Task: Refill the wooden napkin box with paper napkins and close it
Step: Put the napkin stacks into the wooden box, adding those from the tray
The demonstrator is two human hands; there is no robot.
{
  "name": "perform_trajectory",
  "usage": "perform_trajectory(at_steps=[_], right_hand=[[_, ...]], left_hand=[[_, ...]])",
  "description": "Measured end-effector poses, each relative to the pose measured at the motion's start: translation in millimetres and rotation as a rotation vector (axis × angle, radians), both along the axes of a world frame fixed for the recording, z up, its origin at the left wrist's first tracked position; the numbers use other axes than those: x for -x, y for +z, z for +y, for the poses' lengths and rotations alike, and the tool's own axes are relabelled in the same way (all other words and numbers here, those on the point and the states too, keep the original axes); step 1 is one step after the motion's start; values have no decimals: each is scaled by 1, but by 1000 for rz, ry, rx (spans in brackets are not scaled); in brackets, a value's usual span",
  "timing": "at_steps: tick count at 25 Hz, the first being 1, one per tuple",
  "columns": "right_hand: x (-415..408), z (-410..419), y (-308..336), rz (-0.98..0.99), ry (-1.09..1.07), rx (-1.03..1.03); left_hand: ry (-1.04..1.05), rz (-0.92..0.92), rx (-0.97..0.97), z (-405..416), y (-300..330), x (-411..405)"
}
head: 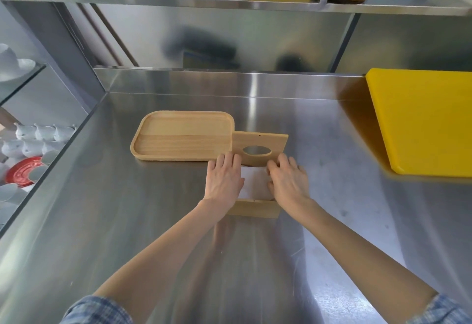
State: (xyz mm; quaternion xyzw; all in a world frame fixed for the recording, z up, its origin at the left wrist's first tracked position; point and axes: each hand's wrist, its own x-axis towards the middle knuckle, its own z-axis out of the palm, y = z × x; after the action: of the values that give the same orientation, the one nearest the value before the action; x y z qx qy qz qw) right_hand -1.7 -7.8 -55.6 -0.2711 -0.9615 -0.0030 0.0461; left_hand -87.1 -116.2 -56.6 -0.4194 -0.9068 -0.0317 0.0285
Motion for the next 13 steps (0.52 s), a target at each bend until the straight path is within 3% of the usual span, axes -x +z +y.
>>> perform_trajectory(at_steps=[3, 6, 13], right_hand=[[-7, 1, 11, 80, 105, -32], [-5, -4, 11, -128, 175, 84], [11, -4, 5, -504, 114, 36]], left_hand=[[-70, 147, -30, -4, 7, 3], [-192, -8, 133, 0, 7, 3], [-251, -42, 570, 17, 7, 5]])
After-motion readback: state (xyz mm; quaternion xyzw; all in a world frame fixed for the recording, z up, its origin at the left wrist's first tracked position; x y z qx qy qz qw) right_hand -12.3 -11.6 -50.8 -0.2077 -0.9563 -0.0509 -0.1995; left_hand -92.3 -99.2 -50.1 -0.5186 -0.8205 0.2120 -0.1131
